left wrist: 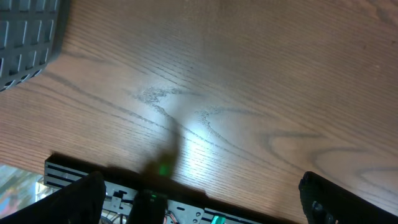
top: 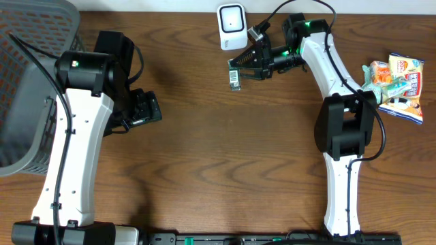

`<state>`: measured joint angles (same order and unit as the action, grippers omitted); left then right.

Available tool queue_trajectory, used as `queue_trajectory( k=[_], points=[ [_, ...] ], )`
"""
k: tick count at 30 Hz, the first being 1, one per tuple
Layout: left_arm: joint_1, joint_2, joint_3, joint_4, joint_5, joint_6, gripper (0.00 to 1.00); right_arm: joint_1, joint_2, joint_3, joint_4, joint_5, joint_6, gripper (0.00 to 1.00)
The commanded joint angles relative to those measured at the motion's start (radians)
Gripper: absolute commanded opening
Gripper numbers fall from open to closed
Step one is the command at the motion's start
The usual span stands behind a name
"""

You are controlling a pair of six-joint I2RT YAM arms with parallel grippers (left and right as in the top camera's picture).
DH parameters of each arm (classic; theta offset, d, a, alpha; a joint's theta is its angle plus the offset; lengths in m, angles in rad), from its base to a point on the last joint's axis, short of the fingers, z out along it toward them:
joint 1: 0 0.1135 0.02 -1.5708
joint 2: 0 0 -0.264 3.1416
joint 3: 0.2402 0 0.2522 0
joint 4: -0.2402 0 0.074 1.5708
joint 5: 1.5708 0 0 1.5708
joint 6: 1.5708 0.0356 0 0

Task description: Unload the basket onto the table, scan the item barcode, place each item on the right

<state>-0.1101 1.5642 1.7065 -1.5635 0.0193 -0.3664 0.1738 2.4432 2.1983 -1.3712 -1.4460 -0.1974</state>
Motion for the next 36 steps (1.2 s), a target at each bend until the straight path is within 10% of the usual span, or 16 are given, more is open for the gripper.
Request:
queue_trajectory(
  k=[1,36],
  points=[
    [0.002,0.004,-0.001,-0.003,-0.013,-0.002,0.97,-0.004,-0.018,0.02,-0.004,-0.036,-0.087,0.56],
    [0.002,0.004,-0.001,-0.003,-0.013,-0.002,0.98,0.016,-0.212,0.021,0.217,0.026,-0.222,0.56]
  ],
)
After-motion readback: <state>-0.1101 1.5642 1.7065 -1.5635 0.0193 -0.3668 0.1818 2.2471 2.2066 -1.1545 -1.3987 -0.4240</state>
